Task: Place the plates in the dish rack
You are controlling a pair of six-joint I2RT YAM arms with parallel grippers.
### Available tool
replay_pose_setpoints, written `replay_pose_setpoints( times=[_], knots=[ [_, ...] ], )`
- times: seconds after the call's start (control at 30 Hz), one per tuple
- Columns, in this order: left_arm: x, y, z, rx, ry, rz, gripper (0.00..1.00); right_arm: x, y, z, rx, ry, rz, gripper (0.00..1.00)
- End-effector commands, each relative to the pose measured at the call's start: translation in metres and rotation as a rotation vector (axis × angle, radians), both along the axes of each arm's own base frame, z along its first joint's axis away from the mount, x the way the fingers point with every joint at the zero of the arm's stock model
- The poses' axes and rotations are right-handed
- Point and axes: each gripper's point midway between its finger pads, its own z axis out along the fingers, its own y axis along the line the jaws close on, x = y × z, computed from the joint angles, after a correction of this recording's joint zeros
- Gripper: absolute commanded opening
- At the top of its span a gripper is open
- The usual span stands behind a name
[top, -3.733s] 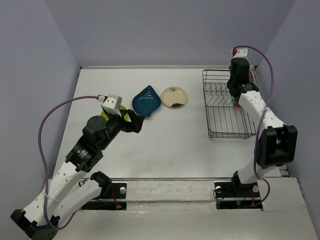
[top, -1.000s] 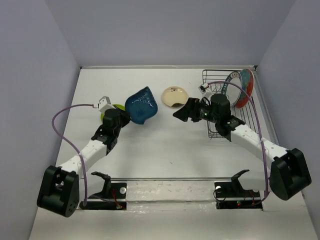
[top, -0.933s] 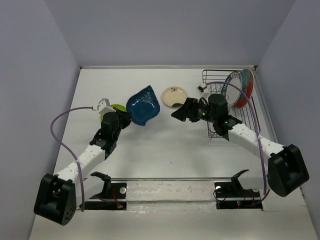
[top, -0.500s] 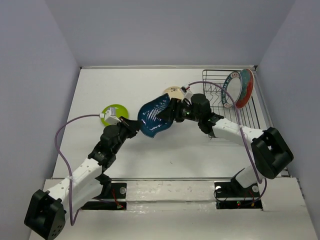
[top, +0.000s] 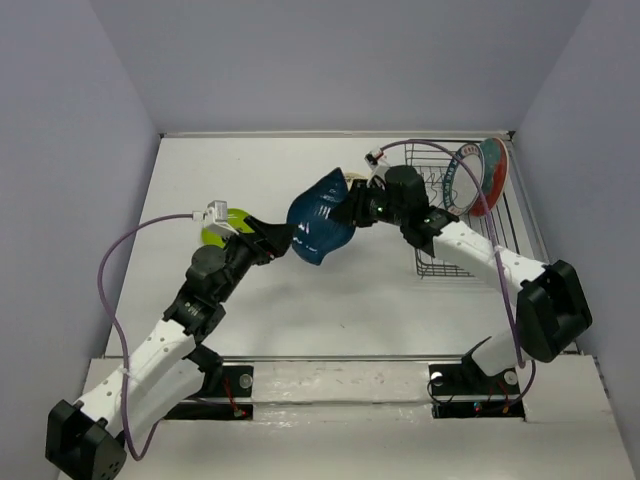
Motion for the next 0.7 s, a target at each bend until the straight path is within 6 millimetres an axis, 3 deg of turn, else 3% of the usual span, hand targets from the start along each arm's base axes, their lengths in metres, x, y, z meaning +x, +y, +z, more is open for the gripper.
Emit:
replay_pose_setpoints(
  times=[0.0,0.07,0.1,0.13,0.17,0.2,0.23,0.27,0.37,0.4,0.43,0.47,0.5,0.57,0.67],
  knots=[
    [-0.016,0.010,0.105,0.120,-0.290,-0.022,0.99,0.060,-0.092,0.078,-0.185,-0.211,-0.239,0.07],
    [-0.018,0.015,0.094,0.236,-0.253,-0.032,0.99,0.077,-0.139,0.082,-0.303,-0.207,-0.352,0.07],
    [-0.019,0.017,0.104,0.287,-0.284,-0.039,0.99,0.085,-0.154,0.107,-0.335,-0.250,-0.416,0.07],
    [-0.023,0.017,0.103,0.330,-0.269,-0.060,0.99,0.092,-0.186,0.099,-0.476,-0.232,-0.515,0.07],
    [-0.024,0.015,0.092,0.371,-0.250,-0.086,0.99,0.096,-0.199,0.105,-0.541,-0.239,-0.560,0.07],
    [-0.025,0.013,0.094,0.427,-0.266,-0.120,0.99,0.102,-0.212,0.131,-0.578,-0.277,-0.626,0.07],
    [-0.027,0.012,0.089,0.439,-0.241,-0.137,0.99,0.106,-0.224,0.136,-0.643,-0.276,-0.670,0.07],
    [-0.028,0.014,0.077,0.508,-0.232,-0.160,0.99,0.112,-0.255,0.118,-0.806,-0.214,-0.731,0.07],
    [-0.026,0.028,0.053,0.566,-0.208,-0.107,0.99,0.123,-0.294,0.130,-0.972,-0.175,-0.820,0.07],
    [-0.025,0.028,0.045,0.566,-0.198,-0.108,0.99,0.125,-0.295,0.131,-0.985,-0.170,-0.823,0.07],
    [-0.031,0.027,0.050,0.545,-0.224,-0.116,0.99,0.127,-0.302,0.133,-1.010,-0.163,-0.828,0.07],
    [-0.033,0.027,0.053,0.539,-0.236,-0.124,0.99,0.130,-0.304,0.148,-1.027,-0.191,-0.828,0.07],
    [-0.035,0.029,0.059,0.533,-0.256,-0.110,0.99,0.134,-0.307,0.134,-1.093,-0.147,-0.807,0.07],
    [-0.036,0.032,0.062,0.530,-0.264,-0.096,0.99,0.134,-0.322,0.142,-1.180,-0.130,-0.832,0.07],
    [-0.039,0.027,0.059,0.525,-0.265,-0.131,0.99,0.141,-0.332,0.131,-1.221,-0.104,-0.824,0.07]
  ],
)
